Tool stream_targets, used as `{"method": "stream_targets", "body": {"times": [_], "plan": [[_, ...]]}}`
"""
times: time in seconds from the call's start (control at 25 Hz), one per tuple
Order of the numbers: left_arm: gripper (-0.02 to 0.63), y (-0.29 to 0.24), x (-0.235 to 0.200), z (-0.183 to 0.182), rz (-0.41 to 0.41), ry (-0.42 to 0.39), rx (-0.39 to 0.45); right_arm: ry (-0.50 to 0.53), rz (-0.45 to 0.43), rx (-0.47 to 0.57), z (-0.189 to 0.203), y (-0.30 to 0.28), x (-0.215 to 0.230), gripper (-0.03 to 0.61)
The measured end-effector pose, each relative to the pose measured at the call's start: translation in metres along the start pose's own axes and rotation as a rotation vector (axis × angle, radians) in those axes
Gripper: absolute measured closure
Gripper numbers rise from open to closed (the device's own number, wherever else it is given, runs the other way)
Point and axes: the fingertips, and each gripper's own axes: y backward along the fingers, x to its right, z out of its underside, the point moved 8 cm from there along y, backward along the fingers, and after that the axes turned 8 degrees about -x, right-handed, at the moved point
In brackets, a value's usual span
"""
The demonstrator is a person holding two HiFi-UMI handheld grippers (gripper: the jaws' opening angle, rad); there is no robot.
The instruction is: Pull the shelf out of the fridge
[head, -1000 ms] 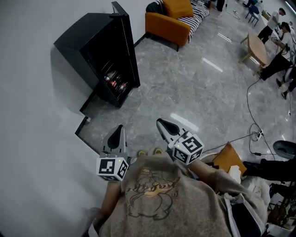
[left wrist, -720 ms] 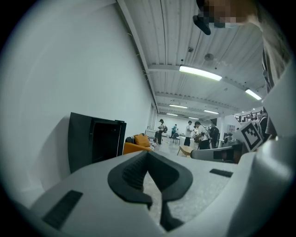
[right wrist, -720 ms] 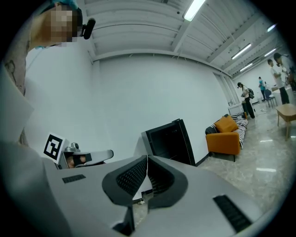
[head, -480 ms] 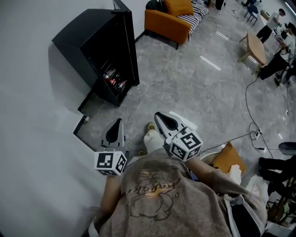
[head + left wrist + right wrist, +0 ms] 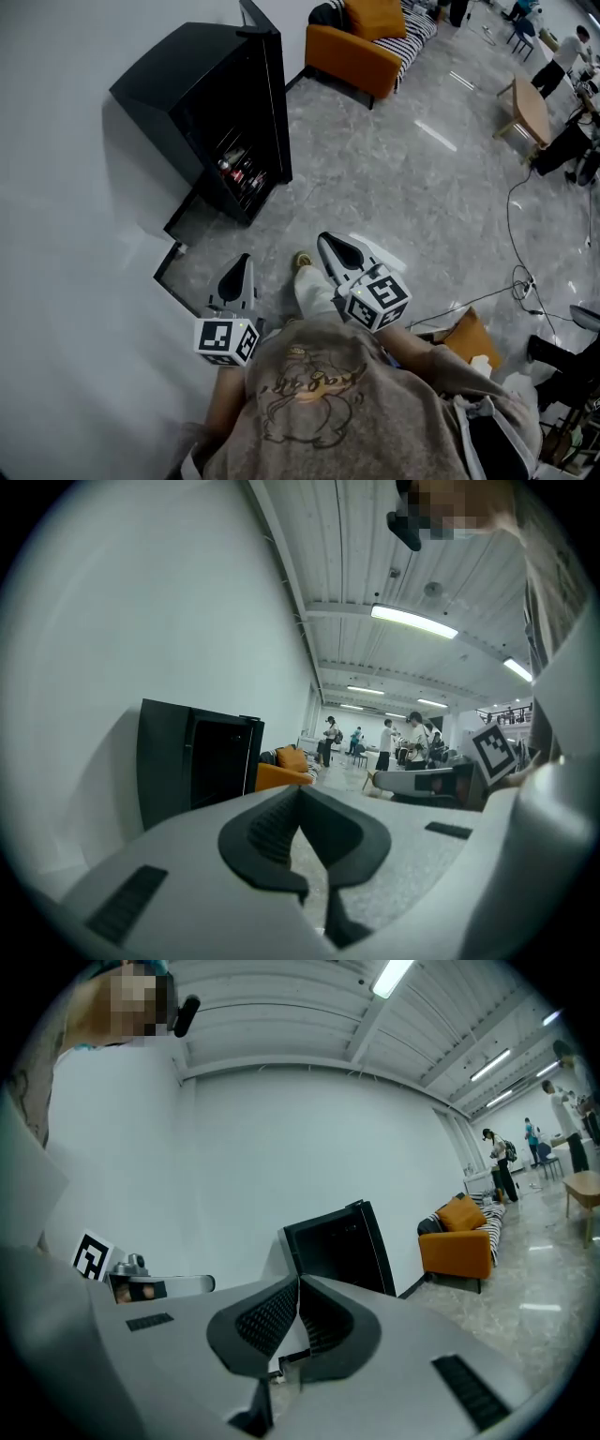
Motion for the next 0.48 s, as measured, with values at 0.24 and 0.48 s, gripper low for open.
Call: {"method": "stream_targets", "body": {"times": [0.24, 0.48], "plan": [[0.609, -0.031, -0.018, -0.011, -0.008, 0.004, -0.014, -0.015, -0.005, -0.02, -0.005, -0.029, 0.022, 0.556], [0.608, -0.063, -0.035, -0.026, -0.005, -0.006, -0.034, -0.044, -0.019, -0.032, -0.015, -0.06, 0.047, 0.556]]}}
